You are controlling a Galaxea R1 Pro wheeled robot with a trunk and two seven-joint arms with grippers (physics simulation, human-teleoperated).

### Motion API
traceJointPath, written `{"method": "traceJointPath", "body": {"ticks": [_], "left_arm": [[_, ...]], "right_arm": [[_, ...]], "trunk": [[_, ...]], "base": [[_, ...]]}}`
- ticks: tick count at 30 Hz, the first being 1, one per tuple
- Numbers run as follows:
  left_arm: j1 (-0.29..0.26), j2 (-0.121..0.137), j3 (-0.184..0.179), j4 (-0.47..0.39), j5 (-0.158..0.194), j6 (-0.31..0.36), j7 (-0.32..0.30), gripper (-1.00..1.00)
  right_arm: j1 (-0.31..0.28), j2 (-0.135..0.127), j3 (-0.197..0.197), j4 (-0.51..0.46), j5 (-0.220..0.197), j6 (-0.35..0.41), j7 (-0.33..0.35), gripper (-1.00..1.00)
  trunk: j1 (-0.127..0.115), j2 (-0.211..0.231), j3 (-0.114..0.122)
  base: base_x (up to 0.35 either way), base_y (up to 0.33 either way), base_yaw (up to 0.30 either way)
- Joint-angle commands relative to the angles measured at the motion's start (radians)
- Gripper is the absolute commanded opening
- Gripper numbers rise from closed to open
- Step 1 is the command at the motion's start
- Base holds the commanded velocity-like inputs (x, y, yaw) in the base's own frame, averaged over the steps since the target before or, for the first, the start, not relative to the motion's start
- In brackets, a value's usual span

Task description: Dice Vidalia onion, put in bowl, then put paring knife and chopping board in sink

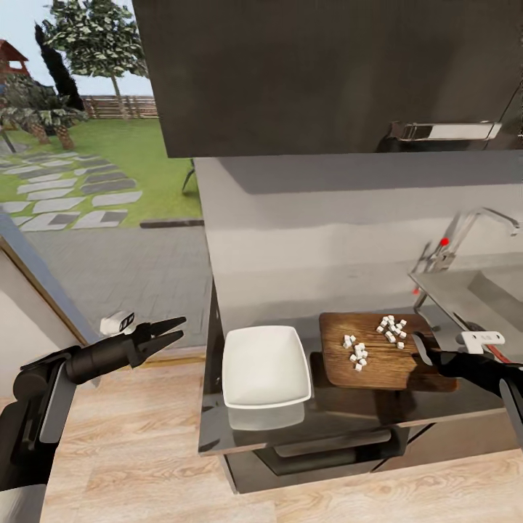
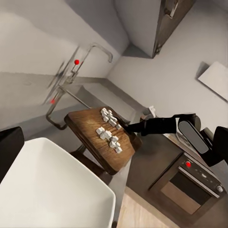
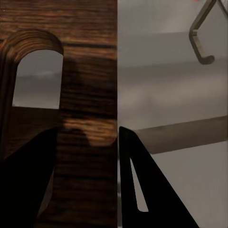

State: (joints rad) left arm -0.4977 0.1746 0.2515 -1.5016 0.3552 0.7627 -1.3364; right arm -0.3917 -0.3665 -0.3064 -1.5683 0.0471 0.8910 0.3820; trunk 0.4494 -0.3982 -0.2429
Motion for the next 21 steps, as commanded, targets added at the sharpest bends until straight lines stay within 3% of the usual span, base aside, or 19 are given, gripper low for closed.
{"method": "traceJointPath", "body": {"ticks": [1,21], "left_arm": [[-0.001,0.000,0.000,0.000,0.002,0.010,-0.002,1.00],[-0.001,0.000,0.001,0.000,0.004,0.010,-0.003,1.00]], "right_arm": [[-0.001,0.000,-0.001,-0.001,0.005,0.005,0.007,-1.00],[-0.001,0.000,-0.003,-0.001,0.005,0.005,0.007,-1.00]], "trunk": [[0.001,-0.002,0.000],[0.001,-0.002,0.033]], "base": [[0.000,0.000,0.000],[0.000,0.000,0.000]]}}
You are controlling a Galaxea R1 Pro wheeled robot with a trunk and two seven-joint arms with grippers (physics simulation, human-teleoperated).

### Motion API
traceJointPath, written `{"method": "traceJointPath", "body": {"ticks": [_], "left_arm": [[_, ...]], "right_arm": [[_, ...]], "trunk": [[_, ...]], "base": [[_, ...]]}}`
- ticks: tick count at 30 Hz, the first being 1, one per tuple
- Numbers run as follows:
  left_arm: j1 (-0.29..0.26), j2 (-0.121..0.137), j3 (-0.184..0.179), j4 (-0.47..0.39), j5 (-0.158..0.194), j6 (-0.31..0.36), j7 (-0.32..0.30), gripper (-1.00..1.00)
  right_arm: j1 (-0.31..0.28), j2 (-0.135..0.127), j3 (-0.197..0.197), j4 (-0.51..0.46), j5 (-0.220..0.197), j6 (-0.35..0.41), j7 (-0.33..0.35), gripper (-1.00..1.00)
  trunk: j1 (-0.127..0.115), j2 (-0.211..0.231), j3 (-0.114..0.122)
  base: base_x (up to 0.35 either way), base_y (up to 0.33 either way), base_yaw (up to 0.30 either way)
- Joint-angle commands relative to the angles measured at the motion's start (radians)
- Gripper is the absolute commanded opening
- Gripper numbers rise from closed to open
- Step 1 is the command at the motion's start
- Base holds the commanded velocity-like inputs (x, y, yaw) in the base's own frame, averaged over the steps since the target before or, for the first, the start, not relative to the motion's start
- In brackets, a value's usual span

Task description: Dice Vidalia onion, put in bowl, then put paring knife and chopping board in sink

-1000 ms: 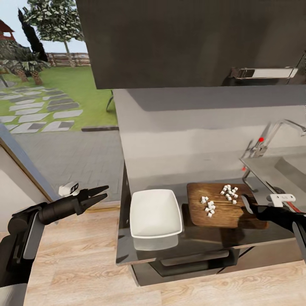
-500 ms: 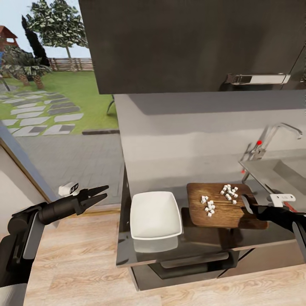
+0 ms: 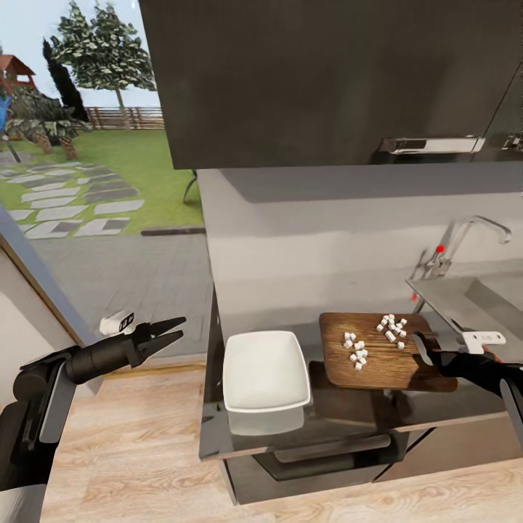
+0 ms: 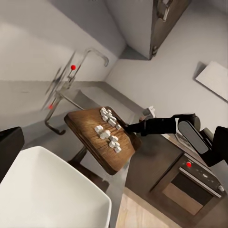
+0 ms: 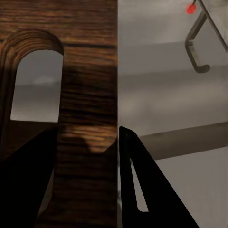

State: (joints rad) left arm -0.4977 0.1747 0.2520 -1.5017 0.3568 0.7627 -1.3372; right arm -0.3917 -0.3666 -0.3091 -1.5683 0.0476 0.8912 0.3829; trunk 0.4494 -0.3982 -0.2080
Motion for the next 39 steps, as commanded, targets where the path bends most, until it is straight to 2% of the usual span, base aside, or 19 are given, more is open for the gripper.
{"method": "traceJointPath", "body": {"ticks": [1,9,17,39], "left_arm": [[-0.001,0.000,0.000,0.000,0.002,0.010,-0.002,1.00],[-0.001,0.000,0.001,0.000,0.002,0.010,-0.002,1.00],[-0.001,0.001,0.001,0.000,0.003,0.010,-0.003,1.00],[-0.001,0.001,0.001,0.000,0.004,0.010,-0.004,1.00]], "right_arm": [[-0.001,0.000,0.000,-0.001,0.004,0.005,0.006,-1.00],[-0.001,0.000,-0.009,-0.001,0.004,0.006,0.006,-1.00],[-0.001,0.000,-0.010,-0.001,0.003,0.006,0.006,-1.00],[-0.001,-0.001,-0.010,-0.001,0.003,0.006,0.005,-1.00]], "trunk": [[0.001,-0.002,0.000],[0.001,-0.002,0.012],[0.001,-0.002,0.014],[0.001,-0.002,0.014]], "base": [[0.000,0.000,0.000],[0.000,0.000,0.016],[0.000,0.000,0.027],[0.000,0.000,0.247]]}}
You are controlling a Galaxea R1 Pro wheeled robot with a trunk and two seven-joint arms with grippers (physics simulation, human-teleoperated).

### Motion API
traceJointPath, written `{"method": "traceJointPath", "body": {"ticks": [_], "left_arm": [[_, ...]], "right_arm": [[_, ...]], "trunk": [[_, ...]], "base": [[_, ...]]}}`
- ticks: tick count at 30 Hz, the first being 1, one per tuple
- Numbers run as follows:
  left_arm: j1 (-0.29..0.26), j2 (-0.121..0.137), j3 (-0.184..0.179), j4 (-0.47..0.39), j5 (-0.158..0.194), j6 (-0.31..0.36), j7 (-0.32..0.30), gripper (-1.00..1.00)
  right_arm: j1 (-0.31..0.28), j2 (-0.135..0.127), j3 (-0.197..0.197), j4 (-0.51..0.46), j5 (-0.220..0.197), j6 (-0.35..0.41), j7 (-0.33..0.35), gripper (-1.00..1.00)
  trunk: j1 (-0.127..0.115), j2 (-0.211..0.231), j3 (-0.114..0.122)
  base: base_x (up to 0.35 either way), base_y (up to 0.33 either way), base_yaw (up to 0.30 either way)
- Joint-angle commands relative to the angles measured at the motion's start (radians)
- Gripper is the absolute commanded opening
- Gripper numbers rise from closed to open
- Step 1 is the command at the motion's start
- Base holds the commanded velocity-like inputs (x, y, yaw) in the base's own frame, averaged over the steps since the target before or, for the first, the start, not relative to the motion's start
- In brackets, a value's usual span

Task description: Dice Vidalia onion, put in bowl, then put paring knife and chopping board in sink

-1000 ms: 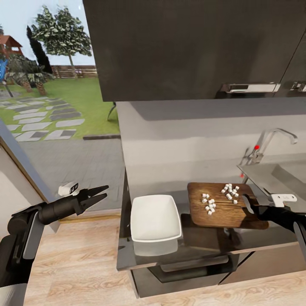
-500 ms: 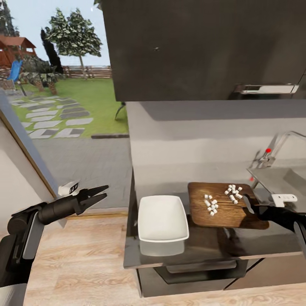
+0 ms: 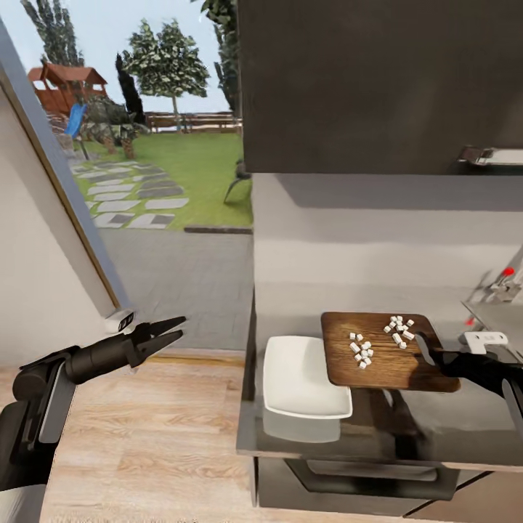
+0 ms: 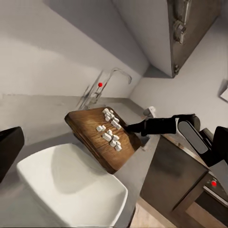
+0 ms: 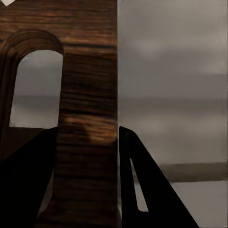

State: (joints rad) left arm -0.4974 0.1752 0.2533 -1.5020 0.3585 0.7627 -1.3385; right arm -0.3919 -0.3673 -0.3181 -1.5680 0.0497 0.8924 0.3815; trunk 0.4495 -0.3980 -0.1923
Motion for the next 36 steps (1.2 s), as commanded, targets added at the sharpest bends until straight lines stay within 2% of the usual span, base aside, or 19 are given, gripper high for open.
{"method": "traceJointPath", "body": {"ticks": [1,15,36], "left_arm": [[-0.001,0.000,0.000,0.000,0.002,0.010,-0.002,1.00],[-0.001,0.000,0.000,0.000,0.002,0.010,-0.002,1.00],[-0.001,0.001,0.000,0.000,0.002,0.010,-0.002,1.00]], "right_arm": [[-0.001,0.000,-0.001,-0.001,0.001,0.005,0.007,-1.00],[-0.001,0.000,-0.001,-0.001,0.001,0.005,0.007,-1.00],[-0.001,0.001,-0.001,-0.001,0.001,0.005,0.007,-1.00]], "trunk": [[0.001,-0.002,-0.002],[0.001,-0.002,-0.002],[0.001,-0.002,-0.002]], "base": [[0.000,0.000,0.255],[0.000,0.000,0.235],[0.000,0.000,0.008]]}}
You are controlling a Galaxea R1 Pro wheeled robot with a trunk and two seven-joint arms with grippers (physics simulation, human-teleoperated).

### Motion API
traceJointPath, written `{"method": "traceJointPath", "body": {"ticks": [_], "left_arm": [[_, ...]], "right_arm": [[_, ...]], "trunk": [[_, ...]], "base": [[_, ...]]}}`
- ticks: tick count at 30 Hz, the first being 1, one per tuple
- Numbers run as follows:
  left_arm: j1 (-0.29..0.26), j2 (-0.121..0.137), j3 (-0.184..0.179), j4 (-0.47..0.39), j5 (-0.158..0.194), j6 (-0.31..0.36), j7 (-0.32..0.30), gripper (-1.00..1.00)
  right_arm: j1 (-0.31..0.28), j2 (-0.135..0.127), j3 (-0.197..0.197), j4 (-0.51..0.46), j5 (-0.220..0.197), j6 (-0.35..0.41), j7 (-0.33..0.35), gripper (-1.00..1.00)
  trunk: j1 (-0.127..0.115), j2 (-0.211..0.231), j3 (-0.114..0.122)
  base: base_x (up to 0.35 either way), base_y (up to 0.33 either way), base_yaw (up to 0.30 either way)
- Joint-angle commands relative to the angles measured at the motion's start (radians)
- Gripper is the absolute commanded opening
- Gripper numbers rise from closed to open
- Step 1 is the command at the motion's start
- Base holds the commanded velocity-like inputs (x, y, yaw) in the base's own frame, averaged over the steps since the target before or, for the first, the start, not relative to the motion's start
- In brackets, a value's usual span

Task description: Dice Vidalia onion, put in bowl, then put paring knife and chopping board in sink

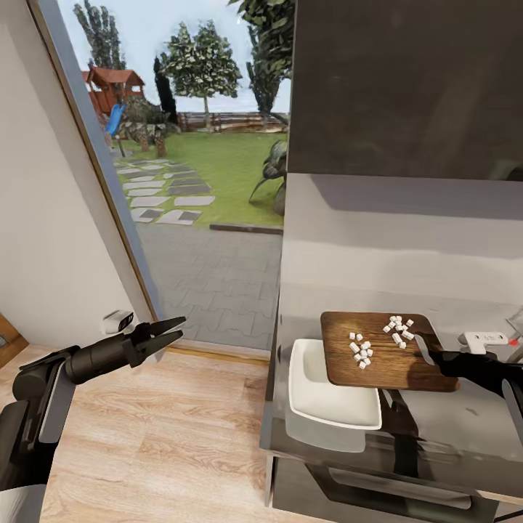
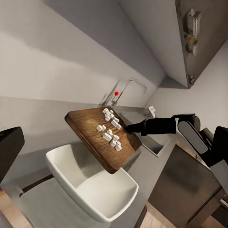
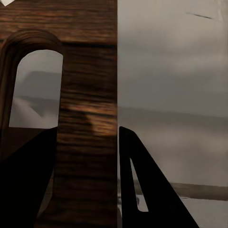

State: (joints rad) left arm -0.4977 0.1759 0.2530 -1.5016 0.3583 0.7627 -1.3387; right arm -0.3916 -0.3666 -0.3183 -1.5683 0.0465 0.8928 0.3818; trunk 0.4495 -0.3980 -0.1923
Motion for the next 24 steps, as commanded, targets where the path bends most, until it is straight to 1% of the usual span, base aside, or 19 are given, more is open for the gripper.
{"method": "traceJointPath", "body": {"ticks": [1,6,17,24], "left_arm": [[-0.001,0.000,0.000,0.000,0.002,0.010,-0.002,1.00],[-0.001,0.000,0.000,0.000,0.002,0.010,-0.002,1.00],[-0.001,0.000,0.000,0.000,0.002,0.010,-0.002,1.00],[-0.001,0.001,0.000,0.000,0.013,0.010,-0.002,1.00]], "right_arm": [[-0.001,0.000,-0.001,-0.001,0.005,0.004,0.006,-1.00],[-0.001,0.000,-0.001,-0.001,0.004,0.003,0.006,-1.00],[-0.001,0.000,-0.001,-0.001,0.005,0.004,0.006,-1.00],[-0.001,0.000,-0.001,-0.001,0.005,0.003,0.006,-1.00]], "trunk": [[0.001,-0.002,-0.002],[0.001,-0.002,-0.002],[0.001,-0.002,-0.002],[0.001,-0.002,-0.002]], "base": [[0.000,0.000,0.000],[0.000,0.000,0.024],[0.000,0.000,0.084],[0.000,0.000,0.088]]}}
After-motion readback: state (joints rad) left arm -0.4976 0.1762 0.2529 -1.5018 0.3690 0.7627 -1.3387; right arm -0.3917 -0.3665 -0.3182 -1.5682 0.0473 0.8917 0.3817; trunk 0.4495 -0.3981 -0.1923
